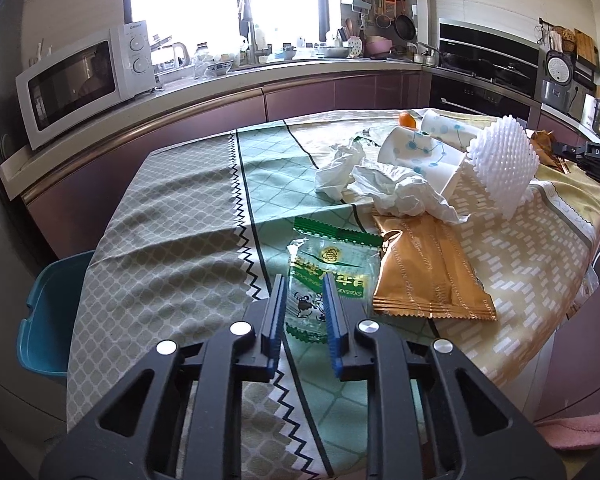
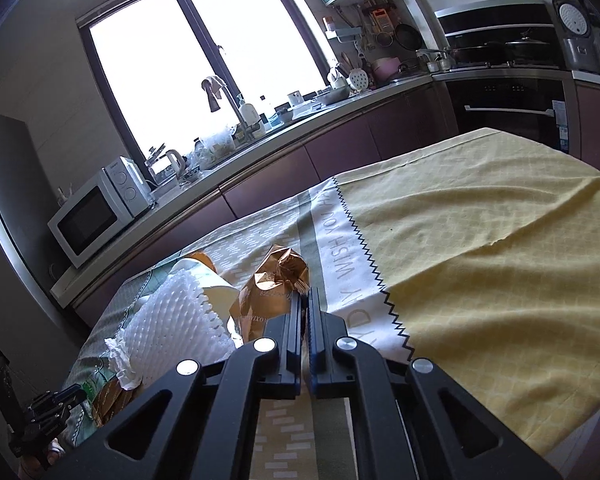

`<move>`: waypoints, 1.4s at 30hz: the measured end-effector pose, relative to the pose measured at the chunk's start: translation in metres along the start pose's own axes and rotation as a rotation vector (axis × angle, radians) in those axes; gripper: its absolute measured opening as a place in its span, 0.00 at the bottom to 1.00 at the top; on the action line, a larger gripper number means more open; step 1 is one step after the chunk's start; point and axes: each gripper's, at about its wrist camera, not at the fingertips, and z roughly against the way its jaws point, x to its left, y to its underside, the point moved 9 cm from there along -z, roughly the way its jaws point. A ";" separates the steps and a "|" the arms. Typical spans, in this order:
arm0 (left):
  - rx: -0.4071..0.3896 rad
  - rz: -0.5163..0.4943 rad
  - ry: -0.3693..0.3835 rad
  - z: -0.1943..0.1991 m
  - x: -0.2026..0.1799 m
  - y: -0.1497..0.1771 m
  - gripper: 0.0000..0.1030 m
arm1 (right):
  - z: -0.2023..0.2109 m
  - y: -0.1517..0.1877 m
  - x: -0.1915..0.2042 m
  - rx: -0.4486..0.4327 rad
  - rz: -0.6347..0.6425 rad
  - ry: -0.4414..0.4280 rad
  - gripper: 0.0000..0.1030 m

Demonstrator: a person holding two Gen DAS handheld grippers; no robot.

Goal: Collect trash
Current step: 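Carry the green wrapper to the teal bin and open the left tool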

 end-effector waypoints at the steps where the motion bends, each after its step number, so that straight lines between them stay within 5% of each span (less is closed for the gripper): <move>1: -0.002 0.004 -0.001 0.001 0.002 -0.001 0.12 | 0.003 -0.002 -0.001 -0.011 -0.004 0.007 0.02; 5: -0.008 0.034 0.017 0.006 0.008 -0.004 0.12 | 0.019 -0.013 -0.004 -0.071 0.002 0.039 0.02; 7: -0.010 0.061 0.033 0.007 0.012 -0.003 0.36 | 0.029 -0.020 -0.004 -0.105 -0.004 0.039 0.02; 8: -0.014 0.064 0.030 0.008 0.014 -0.003 0.38 | 0.034 -0.023 -0.004 -0.117 -0.006 0.033 0.02; 16: 0.029 0.028 0.083 -0.001 0.003 0.010 0.44 | 0.048 -0.029 0.032 -0.142 0.027 -0.067 0.02; 28: 0.000 0.092 0.103 0.007 0.015 0.007 0.03 | 0.018 0.014 0.150 0.004 0.118 -0.350 0.02; 42: -0.096 0.184 0.015 0.051 0.084 -0.004 0.02 | -0.020 0.067 0.262 0.181 0.202 -0.544 0.02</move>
